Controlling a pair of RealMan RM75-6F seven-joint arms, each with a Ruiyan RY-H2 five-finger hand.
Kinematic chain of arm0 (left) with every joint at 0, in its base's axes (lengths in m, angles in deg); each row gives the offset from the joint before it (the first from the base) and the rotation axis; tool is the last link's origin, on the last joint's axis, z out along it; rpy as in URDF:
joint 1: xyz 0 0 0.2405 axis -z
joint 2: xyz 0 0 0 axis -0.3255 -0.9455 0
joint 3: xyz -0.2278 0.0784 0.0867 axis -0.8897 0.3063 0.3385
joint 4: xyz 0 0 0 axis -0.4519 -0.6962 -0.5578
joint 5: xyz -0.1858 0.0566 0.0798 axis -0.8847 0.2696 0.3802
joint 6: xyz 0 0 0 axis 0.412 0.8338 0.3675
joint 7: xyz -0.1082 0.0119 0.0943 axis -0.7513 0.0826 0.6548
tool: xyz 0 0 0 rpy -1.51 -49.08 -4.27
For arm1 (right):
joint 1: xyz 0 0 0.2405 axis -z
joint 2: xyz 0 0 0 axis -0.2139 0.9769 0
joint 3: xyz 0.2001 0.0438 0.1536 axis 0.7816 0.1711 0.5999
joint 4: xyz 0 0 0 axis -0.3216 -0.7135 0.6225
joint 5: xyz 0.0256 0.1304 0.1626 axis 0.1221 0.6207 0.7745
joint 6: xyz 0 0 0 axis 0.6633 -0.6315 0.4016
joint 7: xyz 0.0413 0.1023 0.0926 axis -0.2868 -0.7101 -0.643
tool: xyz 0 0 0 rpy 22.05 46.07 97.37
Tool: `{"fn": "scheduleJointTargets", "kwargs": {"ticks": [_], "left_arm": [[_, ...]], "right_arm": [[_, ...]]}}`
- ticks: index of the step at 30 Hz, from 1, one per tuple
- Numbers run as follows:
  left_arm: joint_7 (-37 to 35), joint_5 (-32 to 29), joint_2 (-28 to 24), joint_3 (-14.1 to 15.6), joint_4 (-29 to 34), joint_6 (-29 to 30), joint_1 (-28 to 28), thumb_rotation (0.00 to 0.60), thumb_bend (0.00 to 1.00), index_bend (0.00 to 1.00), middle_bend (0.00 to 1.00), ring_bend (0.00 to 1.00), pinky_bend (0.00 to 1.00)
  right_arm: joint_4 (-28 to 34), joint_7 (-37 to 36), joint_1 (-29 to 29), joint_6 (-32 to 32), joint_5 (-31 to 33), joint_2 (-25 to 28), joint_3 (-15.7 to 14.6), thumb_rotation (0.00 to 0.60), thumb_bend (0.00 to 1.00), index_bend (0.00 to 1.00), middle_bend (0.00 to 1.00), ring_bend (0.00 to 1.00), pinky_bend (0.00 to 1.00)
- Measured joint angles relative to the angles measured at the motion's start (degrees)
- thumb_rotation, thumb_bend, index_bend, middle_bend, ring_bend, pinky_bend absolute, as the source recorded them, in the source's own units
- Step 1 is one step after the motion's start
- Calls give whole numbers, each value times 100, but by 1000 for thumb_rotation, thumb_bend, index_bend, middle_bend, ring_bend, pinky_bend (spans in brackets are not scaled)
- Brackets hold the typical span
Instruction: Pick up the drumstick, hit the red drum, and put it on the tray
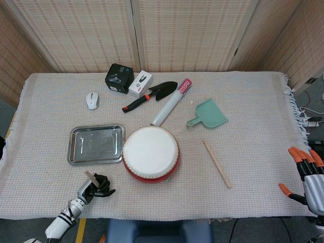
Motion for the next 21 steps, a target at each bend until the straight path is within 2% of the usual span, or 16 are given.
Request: {"fn": "scheduleJointTargets", "kwargs": {"ticks": [3, 10, 17, 21], "left_arm": [[147, -62, 28, -16, -18, -48, -3, 600, 298, 998, 996, 917, 838], [488, -164, 71, -85, -25, -49, -39, 600, 465, 1000, 1000, 995, 989], [750, -198, 70, -145, -13, 27, -74, 600, 609, 1000, 1000, 1000, 1000], [1105, -197, 12, -222, -17, 128, -71, 600, 625, 1000, 1000, 1000, 1000]], "right_arm": [[5, 5, 4, -7, -4, 0, -1, 600, 182, 69, 69, 0, 54], [13, 13, 11, -24, -17, 3, -2, 600, 183, 69, 69, 0, 54], [12, 18, 6, -23, -17, 2, 4, 600, 183, 69, 69, 0, 54], [-4, -3, -8, -27, -43, 3, 10, 600, 183, 69, 69, 0, 55]]}}
